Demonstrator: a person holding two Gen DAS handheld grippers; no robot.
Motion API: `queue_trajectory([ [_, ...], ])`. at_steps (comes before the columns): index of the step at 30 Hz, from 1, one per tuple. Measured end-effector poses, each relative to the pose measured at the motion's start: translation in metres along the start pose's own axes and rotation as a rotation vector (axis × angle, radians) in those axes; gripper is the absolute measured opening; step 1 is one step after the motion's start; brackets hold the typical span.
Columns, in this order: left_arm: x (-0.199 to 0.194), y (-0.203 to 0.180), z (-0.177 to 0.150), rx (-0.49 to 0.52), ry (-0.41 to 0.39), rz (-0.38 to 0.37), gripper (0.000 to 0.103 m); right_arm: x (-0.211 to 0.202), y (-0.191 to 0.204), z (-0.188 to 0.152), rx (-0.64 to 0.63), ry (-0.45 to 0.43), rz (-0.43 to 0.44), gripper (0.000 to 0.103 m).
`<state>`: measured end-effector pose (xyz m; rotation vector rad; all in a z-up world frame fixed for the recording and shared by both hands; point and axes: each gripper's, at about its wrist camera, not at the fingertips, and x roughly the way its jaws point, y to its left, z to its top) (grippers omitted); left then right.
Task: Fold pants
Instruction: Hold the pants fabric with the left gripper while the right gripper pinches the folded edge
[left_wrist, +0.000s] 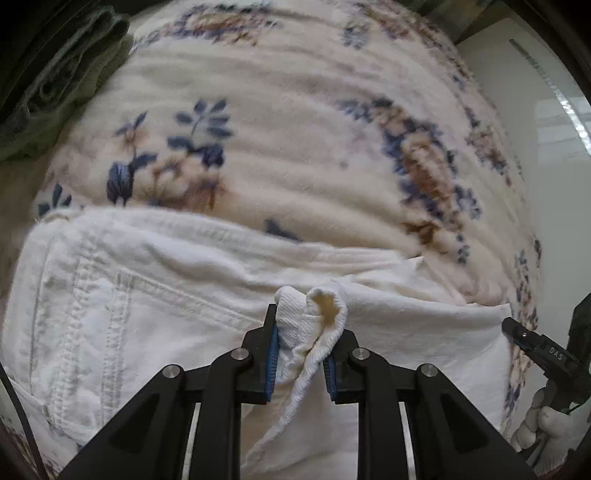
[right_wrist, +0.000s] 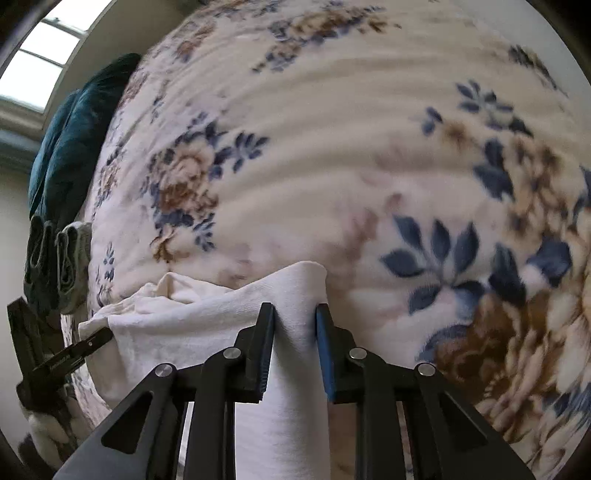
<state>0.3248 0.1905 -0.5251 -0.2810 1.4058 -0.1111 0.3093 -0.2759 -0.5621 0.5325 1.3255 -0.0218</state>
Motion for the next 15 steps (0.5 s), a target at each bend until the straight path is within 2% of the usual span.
queue_trajectory([
  [1,0.007,0.003,-0.001,-0.009,0.026,0.002,0.024,0.006,0.000,0.000,-0.003,0.015,-0.017,0.024],
  [3,0.009,0.010,0.000,-0.048,0.064,-0.022,0.029,0.017,-0.002,0.003,0.004,0.077,-0.040,0.033],
  [5,-0.006,0.018,-0.004,-0.082,0.083,-0.071,0.033,0.007,-0.005,0.003,0.028,0.098,-0.025,0.035],
  [6,-0.014,0.022,-0.007,-0.089,0.080,-0.089,0.039,-0.006,-0.006,0.000,0.044,0.088,-0.004,0.037],
  [7,-0.025,0.028,-0.013,-0.100,0.084,-0.111,0.049,-0.017,-0.007,-0.006,0.059,0.075,0.014,0.046],
  [8,-0.030,0.032,-0.018,-0.111,0.091,-0.117,0.052,-0.031,-0.008,-0.013,0.080,0.060,0.032,0.052],
  [9,-0.034,0.035,-0.024,-0.121,0.099,-0.127,0.053,-0.046,-0.010,-0.025,0.114,0.048,0.056,0.063],
  [10,-0.037,0.039,-0.034,-0.130,0.120,-0.143,0.053,-0.058,-0.011,-0.038,0.146,0.043,0.089,0.066],
  [12,-0.034,0.042,-0.046,-0.132,0.158,-0.130,0.053,-0.073,-0.011,-0.067,0.206,0.060,0.154,0.066],
  [15,-0.015,0.049,-0.067,-0.146,0.215,-0.103,0.053,-0.072,-0.018,-0.112,0.318,0.116,0.199,0.066],
])
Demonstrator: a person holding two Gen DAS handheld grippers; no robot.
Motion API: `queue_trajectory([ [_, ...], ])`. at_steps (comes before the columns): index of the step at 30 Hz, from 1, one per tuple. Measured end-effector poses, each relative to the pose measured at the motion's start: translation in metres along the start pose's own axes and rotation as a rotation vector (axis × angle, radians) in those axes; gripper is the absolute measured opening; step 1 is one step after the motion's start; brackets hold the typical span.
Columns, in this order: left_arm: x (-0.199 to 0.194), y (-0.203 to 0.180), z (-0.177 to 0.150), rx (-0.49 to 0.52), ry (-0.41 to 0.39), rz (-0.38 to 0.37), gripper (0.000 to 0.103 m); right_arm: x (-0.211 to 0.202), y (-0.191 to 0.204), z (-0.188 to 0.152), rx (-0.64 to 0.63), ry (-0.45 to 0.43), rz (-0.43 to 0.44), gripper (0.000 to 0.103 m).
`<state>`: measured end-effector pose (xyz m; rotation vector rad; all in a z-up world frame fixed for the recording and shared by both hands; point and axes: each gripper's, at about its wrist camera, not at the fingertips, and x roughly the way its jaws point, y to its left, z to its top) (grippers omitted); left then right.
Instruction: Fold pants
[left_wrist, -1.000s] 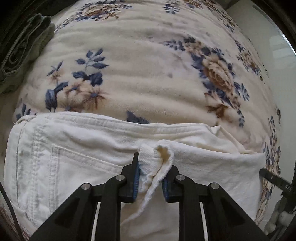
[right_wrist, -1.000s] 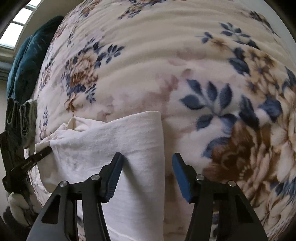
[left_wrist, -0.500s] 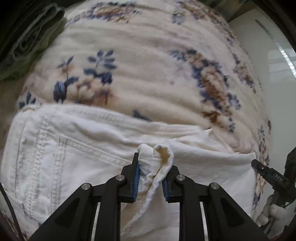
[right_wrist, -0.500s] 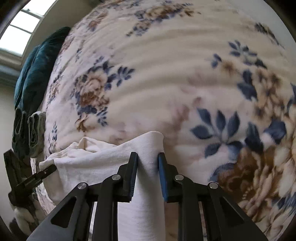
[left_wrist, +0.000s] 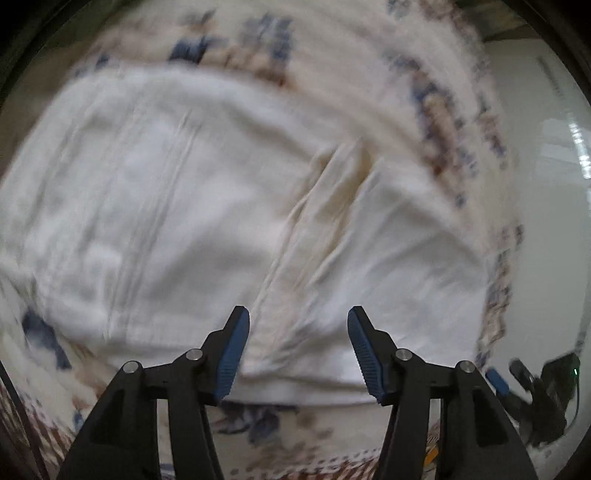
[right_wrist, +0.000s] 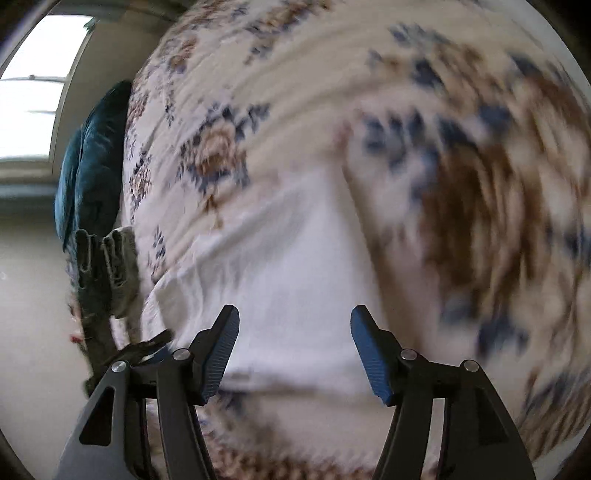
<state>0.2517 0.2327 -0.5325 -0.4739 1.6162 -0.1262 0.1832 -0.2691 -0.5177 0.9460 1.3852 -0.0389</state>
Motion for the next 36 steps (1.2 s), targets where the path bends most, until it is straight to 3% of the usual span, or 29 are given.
queue_trajectory([
  [3,0.006,0.001,-0.008,0.004,-0.031,0.012,0.048,0.028,-0.022,-0.023,0.113,0.067,0.037,0.066],
  [6,-0.001,-0.003,-0.012,0.041,-0.080,0.043,0.019,0.054,-0.037,-0.029,0.199,0.065,0.113,0.061],
  [9,-0.011,0.001,-0.014,0.041,-0.109,0.023,0.012,0.057,-0.043,-0.027,0.237,-0.007,0.084,0.016],
  [10,-0.013,0.001,-0.016,0.051,-0.109,0.022,0.011,0.056,-0.045,-0.028,0.250,-0.024,0.087,0.014],
  [15,-0.015,-0.003,-0.023,0.083,-0.096,0.045,0.010,0.040,-0.034,-0.030,0.198,-0.102,0.043,0.011],
  [18,-0.005,0.011,-0.023,0.025,-0.066,0.042,0.011,0.054,-0.049,-0.027,0.224,0.028,-0.021,0.011],
  [20,-0.003,0.014,-0.022,0.008,-0.065,0.038,0.012,0.057,-0.063,-0.030,0.288,0.085,-0.001,0.016],
  [21,-0.005,0.014,-0.022,0.001,-0.069,0.032,0.014,0.054,-0.063,-0.030,0.287,0.094,-0.010,0.028],
  [22,-0.006,0.014,-0.021,0.001,-0.069,0.030,0.014,0.049,-0.062,-0.030,0.276,0.099,-0.038,0.051],
  [24,-0.007,0.011,-0.021,0.012,-0.067,0.029,0.014,0.031,-0.057,-0.031,0.246,0.057,-0.058,0.067],
  [27,-0.008,0.011,-0.022,0.037,-0.070,0.039,0.014,0.018,-0.060,-0.032,0.256,0.007,-0.013,0.068],
  [30,-0.007,0.011,-0.024,0.030,-0.078,0.033,0.012,0.029,-0.076,-0.024,0.344,-0.015,0.016,0.069],
  [33,-0.007,0.011,-0.030,0.018,-0.080,0.039,0.012,0.032,-0.091,-0.028,0.390,-0.060,-0.050,0.030],
  [36,-0.002,0.010,-0.036,0.022,-0.065,0.061,0.012,0.025,-0.088,-0.032,0.342,-0.085,-0.101,0.027],
])
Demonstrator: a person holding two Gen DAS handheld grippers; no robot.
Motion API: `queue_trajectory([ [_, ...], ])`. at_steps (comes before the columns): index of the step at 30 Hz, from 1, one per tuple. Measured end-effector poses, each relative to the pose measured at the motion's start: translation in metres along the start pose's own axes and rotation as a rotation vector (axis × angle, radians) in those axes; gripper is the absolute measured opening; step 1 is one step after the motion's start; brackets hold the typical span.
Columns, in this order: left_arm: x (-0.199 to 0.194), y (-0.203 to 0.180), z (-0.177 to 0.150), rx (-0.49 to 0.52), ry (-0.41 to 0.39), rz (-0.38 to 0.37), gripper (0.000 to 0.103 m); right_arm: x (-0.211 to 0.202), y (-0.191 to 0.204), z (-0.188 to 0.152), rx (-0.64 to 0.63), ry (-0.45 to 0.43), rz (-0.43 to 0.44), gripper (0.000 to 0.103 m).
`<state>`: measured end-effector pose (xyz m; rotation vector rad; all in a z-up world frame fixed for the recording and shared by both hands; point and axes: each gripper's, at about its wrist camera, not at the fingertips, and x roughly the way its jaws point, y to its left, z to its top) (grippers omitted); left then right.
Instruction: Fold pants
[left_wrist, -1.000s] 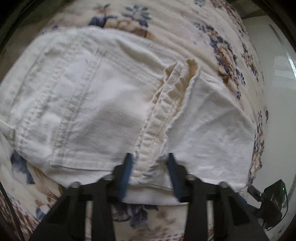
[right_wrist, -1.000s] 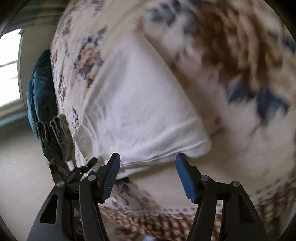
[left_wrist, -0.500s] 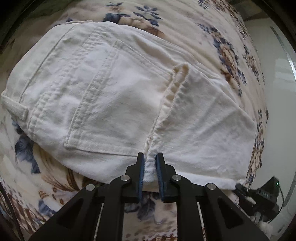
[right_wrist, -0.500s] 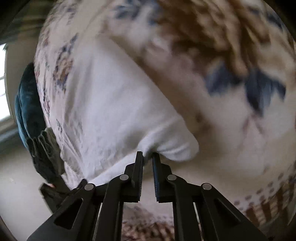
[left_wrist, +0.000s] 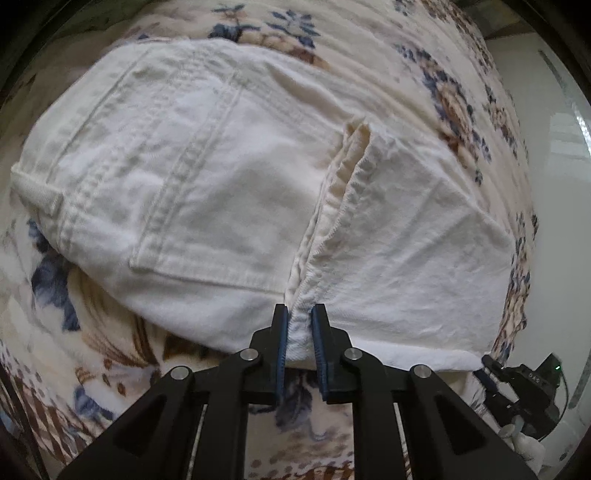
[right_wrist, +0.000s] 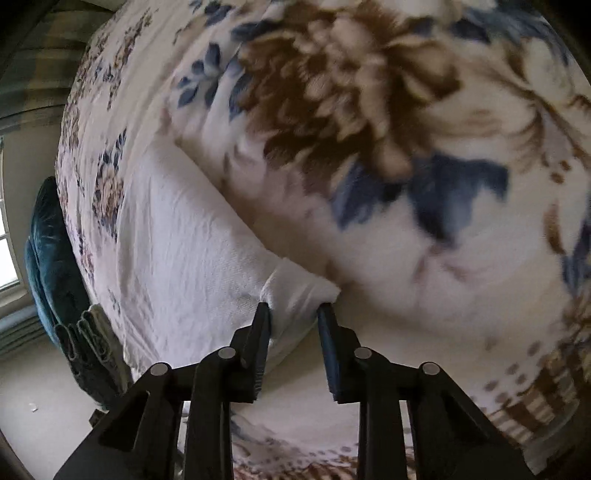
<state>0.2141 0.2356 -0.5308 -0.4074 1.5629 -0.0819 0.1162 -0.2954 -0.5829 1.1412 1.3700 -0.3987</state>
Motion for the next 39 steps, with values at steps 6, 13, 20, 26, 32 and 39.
queue_trajectory([
  [6,-0.005,0.002,0.004,-0.019,0.011,0.034,0.030,0.006,0.019,0.006,-0.084,0.064,-0.091,0.035],
  [13,-0.063,-0.006,-0.008,0.096,-0.207,0.245,0.089,-0.019,0.108,-0.036,-0.549,-0.119,-0.303,0.100],
  [20,-0.057,0.054,-0.006,-0.076,-0.179,0.265,0.097,0.046,0.171,-0.078,-0.769,-0.117,-0.425,0.100],
  [26,-0.050,0.105,-0.015,-0.270,-0.180,0.198,0.097,0.086,0.201,-0.106,-0.818,-0.099,-0.459,0.100],
  [32,-0.034,0.159,-0.027,-0.548,-0.216,-0.057,0.097,0.105,0.214,-0.121,-0.850,-0.089,-0.496,0.100],
  [39,-0.002,0.197,-0.029,-0.832,-0.273,-0.465,0.097,0.123,0.218,-0.127,-0.826,-0.052,-0.520,0.100],
])
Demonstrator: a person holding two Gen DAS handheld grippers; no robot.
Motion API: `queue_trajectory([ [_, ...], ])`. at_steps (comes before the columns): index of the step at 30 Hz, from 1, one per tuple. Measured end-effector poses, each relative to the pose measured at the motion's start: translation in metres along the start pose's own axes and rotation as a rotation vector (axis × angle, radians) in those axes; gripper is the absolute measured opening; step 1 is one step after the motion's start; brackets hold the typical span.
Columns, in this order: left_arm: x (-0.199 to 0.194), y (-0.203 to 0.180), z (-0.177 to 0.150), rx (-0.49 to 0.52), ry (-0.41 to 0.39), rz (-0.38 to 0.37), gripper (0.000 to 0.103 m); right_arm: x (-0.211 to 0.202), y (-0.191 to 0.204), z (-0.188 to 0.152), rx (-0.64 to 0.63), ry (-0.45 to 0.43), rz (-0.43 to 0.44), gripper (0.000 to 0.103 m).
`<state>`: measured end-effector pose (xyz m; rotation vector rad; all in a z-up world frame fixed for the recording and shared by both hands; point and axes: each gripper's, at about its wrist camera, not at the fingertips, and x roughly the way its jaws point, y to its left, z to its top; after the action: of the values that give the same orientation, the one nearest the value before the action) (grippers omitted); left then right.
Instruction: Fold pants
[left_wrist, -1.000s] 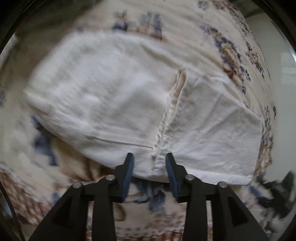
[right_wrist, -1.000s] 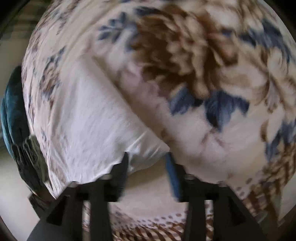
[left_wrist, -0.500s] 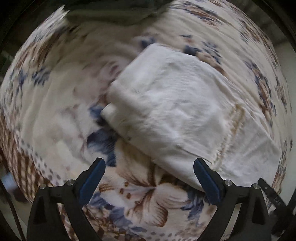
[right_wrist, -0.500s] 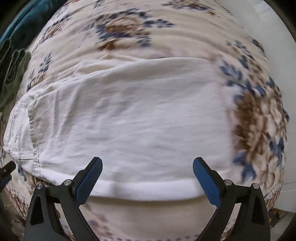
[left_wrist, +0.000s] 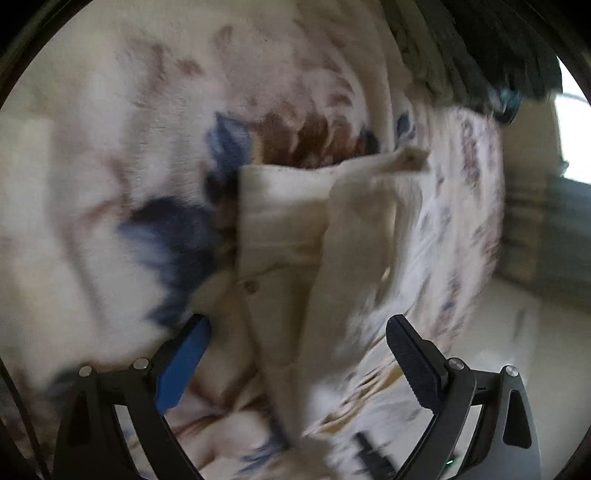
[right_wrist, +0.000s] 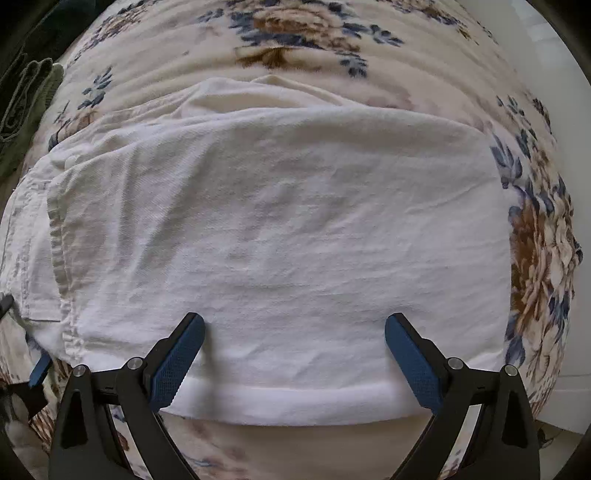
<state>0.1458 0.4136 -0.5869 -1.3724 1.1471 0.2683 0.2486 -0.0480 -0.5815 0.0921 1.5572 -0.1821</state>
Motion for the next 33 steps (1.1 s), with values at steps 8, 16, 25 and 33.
queue_trajectory([
  [8,0.026,0.014,0.021,-0.167,0.004,-0.160,0.096,0.006,-0.003,0.014,0.008,0.026,0.026,0.100],
  [16,0.014,-0.019,0.030,-0.084,0.004,-0.231,0.088,0.011,-0.007,0.021,0.019,0.035,0.056,0.100],
  [25,0.046,-0.026,0.036,0.071,0.042,-0.134,0.039,0.017,-0.012,0.019,0.034,0.065,0.090,0.100],
  [33,0.005,-0.104,-0.016,0.401,-0.052,-0.120,0.028,0.011,-0.042,0.019,0.088,0.053,0.159,0.100],
])
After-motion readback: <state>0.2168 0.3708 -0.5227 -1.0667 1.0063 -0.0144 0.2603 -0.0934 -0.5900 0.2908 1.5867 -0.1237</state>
